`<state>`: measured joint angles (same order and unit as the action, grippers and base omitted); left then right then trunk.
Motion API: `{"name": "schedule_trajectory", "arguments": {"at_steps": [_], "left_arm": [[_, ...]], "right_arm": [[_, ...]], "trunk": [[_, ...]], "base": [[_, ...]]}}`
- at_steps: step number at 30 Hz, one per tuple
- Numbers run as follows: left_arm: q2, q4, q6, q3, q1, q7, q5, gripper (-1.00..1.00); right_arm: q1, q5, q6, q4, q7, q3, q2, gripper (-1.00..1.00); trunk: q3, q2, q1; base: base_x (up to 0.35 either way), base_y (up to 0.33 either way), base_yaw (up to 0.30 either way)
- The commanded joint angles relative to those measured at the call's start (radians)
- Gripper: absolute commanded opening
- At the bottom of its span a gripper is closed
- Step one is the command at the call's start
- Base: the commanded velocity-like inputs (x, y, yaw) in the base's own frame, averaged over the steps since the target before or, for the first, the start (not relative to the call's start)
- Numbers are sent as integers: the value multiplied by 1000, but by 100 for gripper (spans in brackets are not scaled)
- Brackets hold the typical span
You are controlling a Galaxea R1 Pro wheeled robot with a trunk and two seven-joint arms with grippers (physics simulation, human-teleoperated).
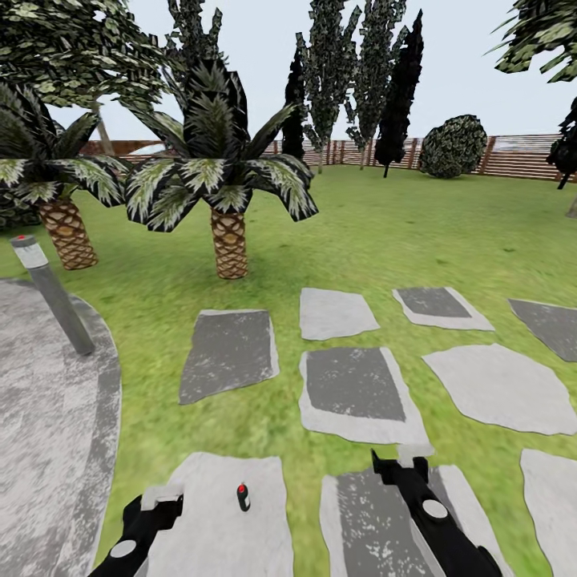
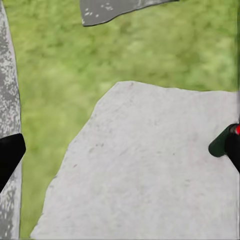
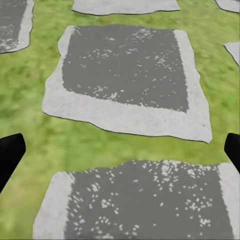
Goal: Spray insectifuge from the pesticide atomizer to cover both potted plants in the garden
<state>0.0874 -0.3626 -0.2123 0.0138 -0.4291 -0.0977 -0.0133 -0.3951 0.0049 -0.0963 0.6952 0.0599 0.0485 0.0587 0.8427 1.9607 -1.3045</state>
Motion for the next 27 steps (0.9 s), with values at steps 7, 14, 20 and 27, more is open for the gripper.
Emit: {"name": "schedule_trajectory", "arguments": {"at_steps": [7, 14, 20, 27], "left_arm": [[-1, 1, -4, 1, 0, -1, -3, 100], [-1, 1, -4, 2, 0, 0, -4, 100], [-1, 1, -4, 2, 0, 4, -4, 100], [0, 1, -4, 2, 0, 3, -4, 100]], "right_arm": [[-1, -1, -4, -2, 7, 40, 4, 100], [-1, -2, -5, -2, 9, 42, 4, 100], [-1, -2, -5, -2, 9, 42, 4, 100], [-1, -2, -5, -2, 10, 42, 4, 100]], "trunk": [[1, 0, 0], [1, 0, 0], [1, 0, 0], [1, 0, 0]], "base": [[256, -218, 0], [163, -271, 0], [16, -286, 0], [9, -287, 0]]}}
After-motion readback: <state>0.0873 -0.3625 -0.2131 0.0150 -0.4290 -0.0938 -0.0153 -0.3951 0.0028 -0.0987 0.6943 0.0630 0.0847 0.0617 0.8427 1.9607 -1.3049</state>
